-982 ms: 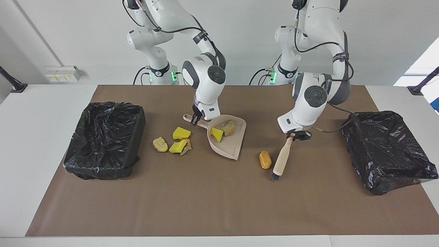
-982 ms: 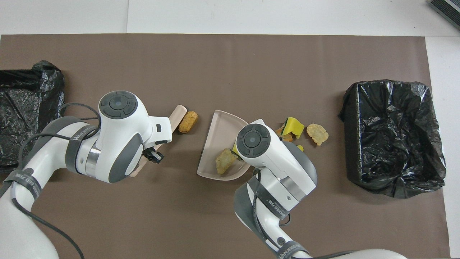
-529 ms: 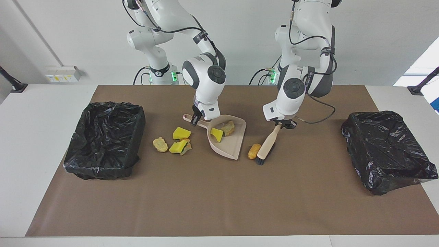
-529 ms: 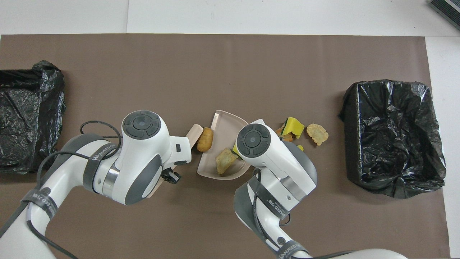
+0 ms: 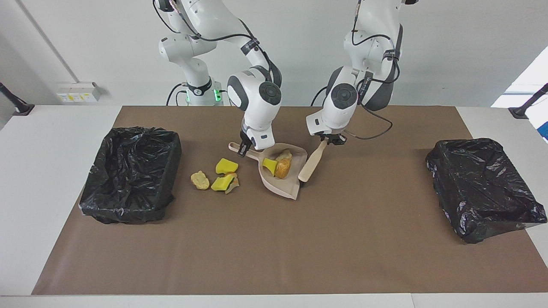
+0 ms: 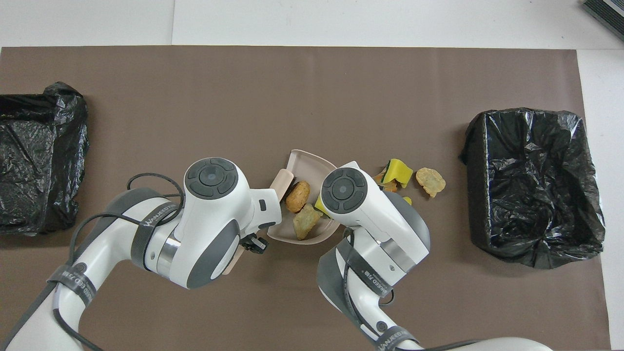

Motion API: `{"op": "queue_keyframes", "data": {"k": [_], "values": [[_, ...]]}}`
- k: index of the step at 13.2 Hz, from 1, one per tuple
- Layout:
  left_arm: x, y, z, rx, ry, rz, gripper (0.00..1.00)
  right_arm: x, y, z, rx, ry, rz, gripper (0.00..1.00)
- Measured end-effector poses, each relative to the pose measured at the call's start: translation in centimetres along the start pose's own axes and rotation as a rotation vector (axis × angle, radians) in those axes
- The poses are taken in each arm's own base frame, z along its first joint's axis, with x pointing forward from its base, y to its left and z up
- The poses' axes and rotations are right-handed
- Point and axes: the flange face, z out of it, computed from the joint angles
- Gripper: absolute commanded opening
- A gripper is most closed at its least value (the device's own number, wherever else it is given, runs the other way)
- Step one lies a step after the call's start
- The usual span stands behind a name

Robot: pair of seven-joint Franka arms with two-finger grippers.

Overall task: Sweep and dump trash in bin
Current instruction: 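Sweep the tan debris into the dustpan with the left gripper, then carry the dustpan to the bin with the right gripper while the left gripper withdraws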

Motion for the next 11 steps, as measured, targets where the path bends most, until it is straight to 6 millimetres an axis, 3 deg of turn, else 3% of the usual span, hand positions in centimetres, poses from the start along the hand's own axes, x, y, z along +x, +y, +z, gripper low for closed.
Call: {"op": "queue_keyframes", "data": {"k": [7, 11], "values": [[0.0, -1.2, -0.4, -0.003, 0.008, -0.053, 0.0, -0.3, 0.4, 0.0, 0.001, 0.004, 0.009, 0.0], [-1.2, -3.9, -3.4, -0.016, 0.038, -0.196, 0.0, -4.4, 5.2, -0.6, 0.029, 0.052, 0.066, 0.0]]}}
